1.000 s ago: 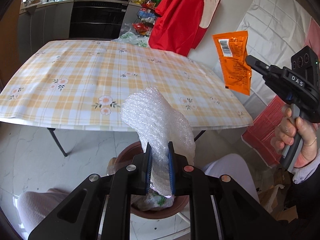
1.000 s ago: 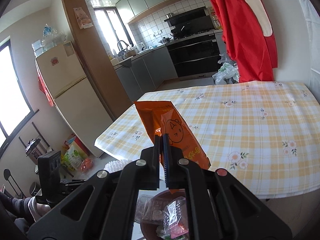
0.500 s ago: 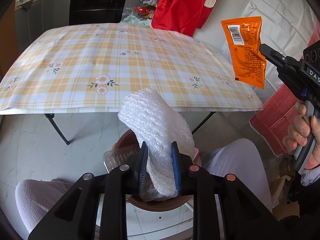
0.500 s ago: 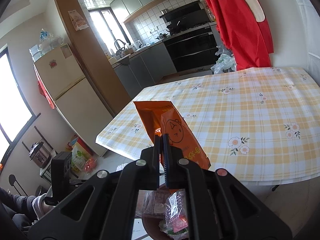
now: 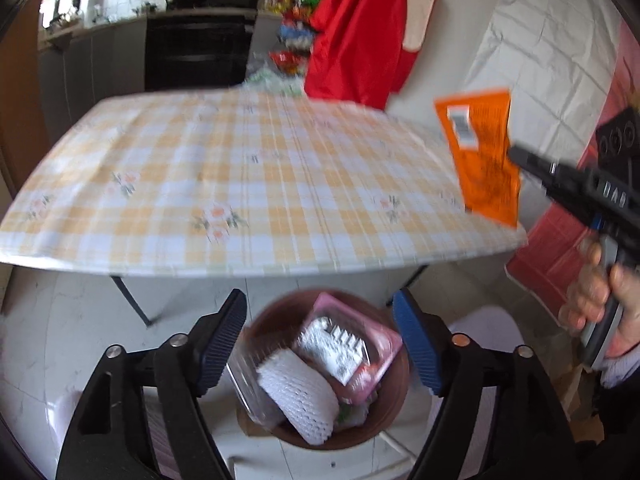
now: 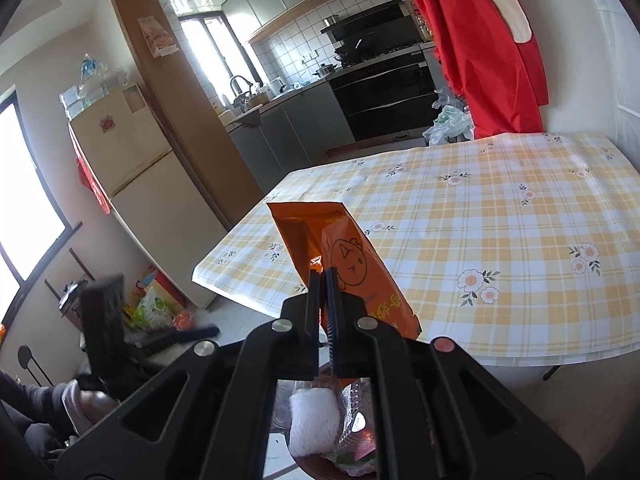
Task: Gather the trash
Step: 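Carry the foam net with the left tool while the right tool carries the orange sachet to the bin, then open the right tool over the bin to drop the orange sachet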
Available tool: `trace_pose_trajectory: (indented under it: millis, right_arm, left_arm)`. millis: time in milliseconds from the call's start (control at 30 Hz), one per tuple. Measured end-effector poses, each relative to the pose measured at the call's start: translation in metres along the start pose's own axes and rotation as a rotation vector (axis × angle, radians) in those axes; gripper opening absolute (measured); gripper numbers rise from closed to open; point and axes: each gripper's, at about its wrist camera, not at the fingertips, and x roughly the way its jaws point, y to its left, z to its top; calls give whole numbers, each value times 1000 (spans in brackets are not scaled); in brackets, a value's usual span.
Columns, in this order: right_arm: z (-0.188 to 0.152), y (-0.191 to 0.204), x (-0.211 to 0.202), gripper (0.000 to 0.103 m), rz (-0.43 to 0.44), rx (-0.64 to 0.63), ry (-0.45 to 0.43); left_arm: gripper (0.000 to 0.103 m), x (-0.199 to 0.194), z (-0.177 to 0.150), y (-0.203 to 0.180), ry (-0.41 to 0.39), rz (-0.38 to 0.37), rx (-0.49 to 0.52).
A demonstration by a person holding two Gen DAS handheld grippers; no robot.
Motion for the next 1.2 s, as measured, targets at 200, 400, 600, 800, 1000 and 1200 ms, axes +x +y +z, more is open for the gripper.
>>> trace_pose_trajectory:
  millis: [200, 400, 600, 800, 1000, 1200]
  right_arm:
    - [-9, 23, 5, 7, 20, -33, 43]
    - [-26, 44, 21, 7, 39, -55, 125]
    - [-41, 52, 37, 7, 35, -60, 191]
    - [-49, 55, 51, 10, 40, -61, 239]
    - [-52, 56, 55, 35, -19, -81, 249]
    - [-46, 49, 46, 93, -160, -99, 182]
  left_arm:
    - [95, -45, 22, 6, -170, 81, 31]
    - [97, -72, 24, 18, -252, 142, 15]
    - [97, -74, 18, 32, -248, 173, -22]
    - [97, -71, 14, 42, -243, 183, -52]
    - [97, -67, 11, 41, -230, 180, -46]
    - [97, -65, 10, 39, -223, 176, -43]
